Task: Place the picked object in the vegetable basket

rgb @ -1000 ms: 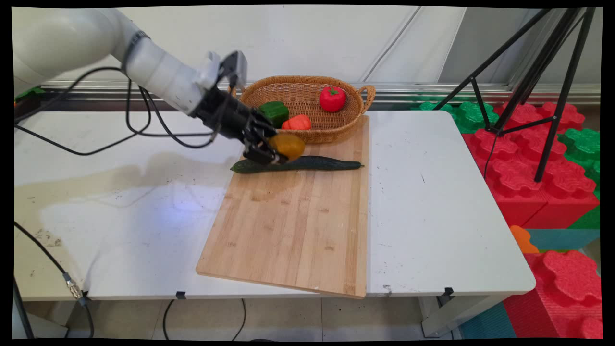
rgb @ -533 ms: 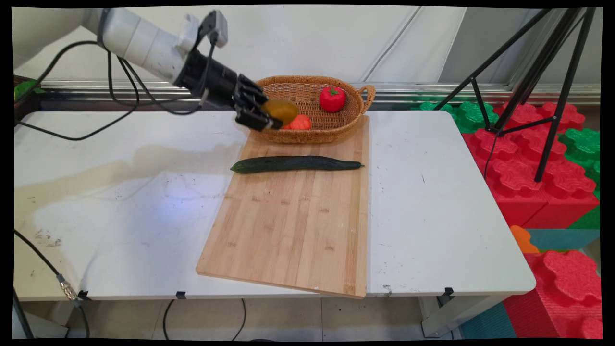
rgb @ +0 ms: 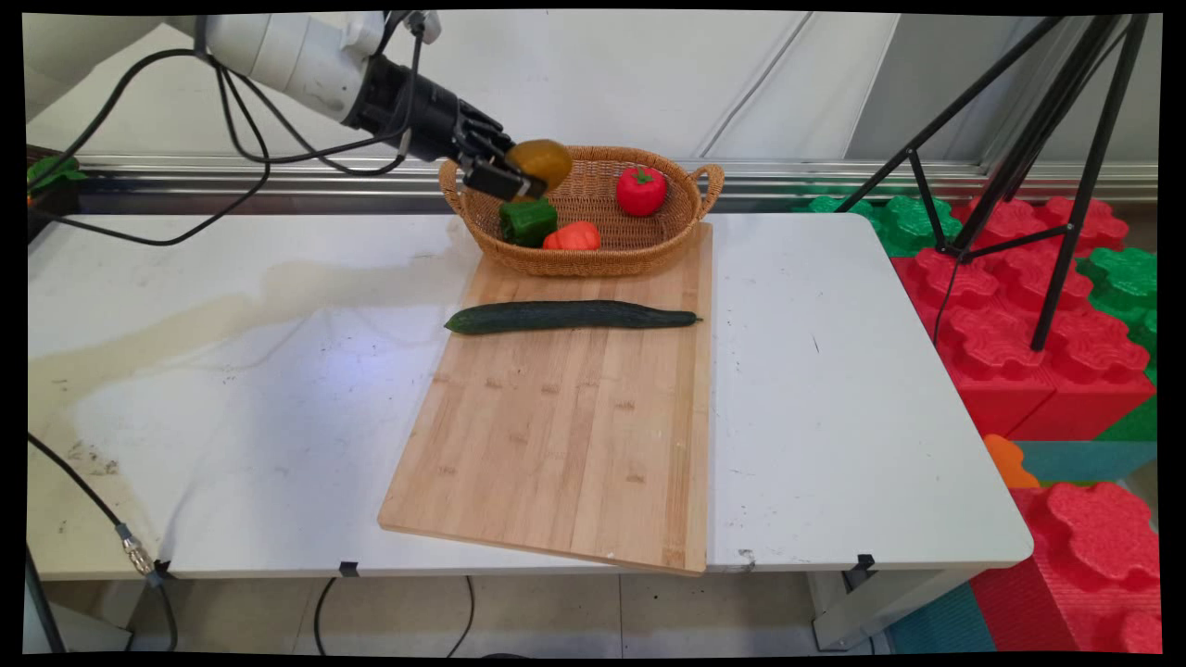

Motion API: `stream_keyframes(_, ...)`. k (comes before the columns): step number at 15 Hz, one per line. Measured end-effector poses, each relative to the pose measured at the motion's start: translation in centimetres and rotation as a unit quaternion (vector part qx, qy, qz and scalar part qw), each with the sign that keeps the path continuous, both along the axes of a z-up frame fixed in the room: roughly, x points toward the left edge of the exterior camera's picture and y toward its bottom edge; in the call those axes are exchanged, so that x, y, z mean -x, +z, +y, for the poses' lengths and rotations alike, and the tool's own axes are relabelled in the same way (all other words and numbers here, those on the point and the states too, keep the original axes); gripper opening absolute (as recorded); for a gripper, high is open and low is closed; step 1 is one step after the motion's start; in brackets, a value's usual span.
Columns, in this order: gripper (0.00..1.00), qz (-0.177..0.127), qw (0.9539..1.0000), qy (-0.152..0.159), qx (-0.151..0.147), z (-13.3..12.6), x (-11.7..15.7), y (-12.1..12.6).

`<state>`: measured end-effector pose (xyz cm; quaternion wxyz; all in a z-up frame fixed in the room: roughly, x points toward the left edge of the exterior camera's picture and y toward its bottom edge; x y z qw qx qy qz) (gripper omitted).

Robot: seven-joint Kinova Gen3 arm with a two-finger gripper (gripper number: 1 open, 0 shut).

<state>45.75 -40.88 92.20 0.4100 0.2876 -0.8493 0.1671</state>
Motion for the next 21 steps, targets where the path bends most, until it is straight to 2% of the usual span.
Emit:
stream_keyframes(6,0.00,-0.017,0.9993,0.033,0.002,-5.1,0.1,-2.3)
stream_keyframes(11,0.00,-0.038,0.9978,0.052,-0.012,-9.5,1.7,-5.0)
stream_keyframes(21,0.00,-0.066,0.9942,0.076,-0.039,-13.6,3.8,-9.0)
